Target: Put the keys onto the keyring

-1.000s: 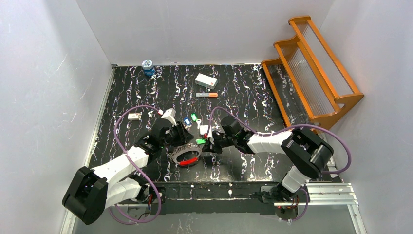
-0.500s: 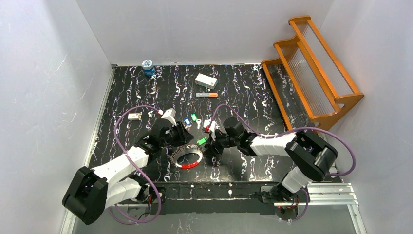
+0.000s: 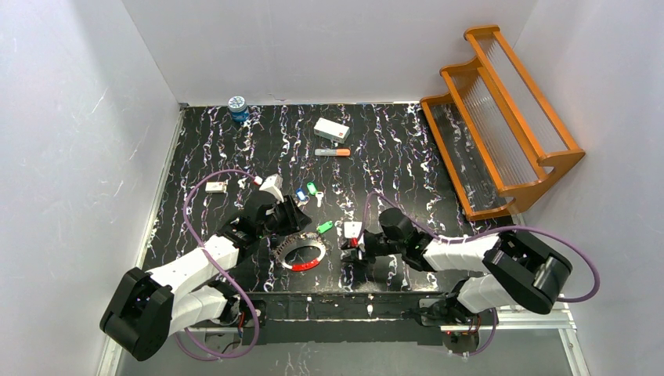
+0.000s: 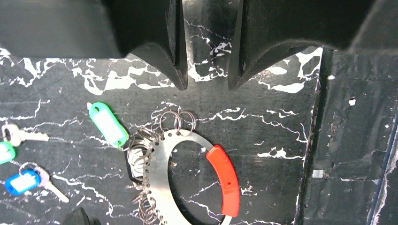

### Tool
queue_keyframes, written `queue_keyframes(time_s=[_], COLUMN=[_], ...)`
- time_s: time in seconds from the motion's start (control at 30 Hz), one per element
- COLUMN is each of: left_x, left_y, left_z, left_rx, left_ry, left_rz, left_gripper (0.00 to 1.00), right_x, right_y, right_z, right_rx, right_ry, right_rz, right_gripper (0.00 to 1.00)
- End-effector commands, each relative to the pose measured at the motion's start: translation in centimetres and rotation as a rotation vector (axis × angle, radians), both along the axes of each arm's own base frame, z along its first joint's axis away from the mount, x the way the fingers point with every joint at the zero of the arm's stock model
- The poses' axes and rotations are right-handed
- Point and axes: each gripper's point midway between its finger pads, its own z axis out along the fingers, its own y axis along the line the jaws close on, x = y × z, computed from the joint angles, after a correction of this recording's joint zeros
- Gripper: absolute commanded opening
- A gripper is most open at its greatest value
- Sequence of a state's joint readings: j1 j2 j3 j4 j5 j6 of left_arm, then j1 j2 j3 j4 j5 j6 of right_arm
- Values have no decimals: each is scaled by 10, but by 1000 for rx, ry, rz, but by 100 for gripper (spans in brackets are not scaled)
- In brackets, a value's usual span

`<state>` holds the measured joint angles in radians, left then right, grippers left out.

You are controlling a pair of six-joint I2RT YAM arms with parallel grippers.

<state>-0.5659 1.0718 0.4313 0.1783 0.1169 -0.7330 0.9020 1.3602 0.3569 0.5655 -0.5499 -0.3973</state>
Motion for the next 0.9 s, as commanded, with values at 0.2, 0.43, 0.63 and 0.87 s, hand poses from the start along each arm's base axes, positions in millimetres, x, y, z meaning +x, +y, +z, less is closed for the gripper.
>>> queue_keyframes(time_s=[0.2,0.43,0.63,0.87], left_x=[-1,1,2,3], left_y=[0,0,-2,-4], left_z=[1,3,4,5], left_rx=[10,17,9,3], left_ry=[-4,-8,-8,-10], left_rz=[-11,-14,-16,-15], left_gripper=[35,35,35,35], right_x=[9,24,27,24], right_y=[29,37,40,44], right_z=[-11,-21,-27,-33], right_rx=[-32,-39,-57,-68], right_ry=[-129,-160,-189,-196], right_rz=[-14,-99,-93,-73], right_gripper=[39,35,34,34])
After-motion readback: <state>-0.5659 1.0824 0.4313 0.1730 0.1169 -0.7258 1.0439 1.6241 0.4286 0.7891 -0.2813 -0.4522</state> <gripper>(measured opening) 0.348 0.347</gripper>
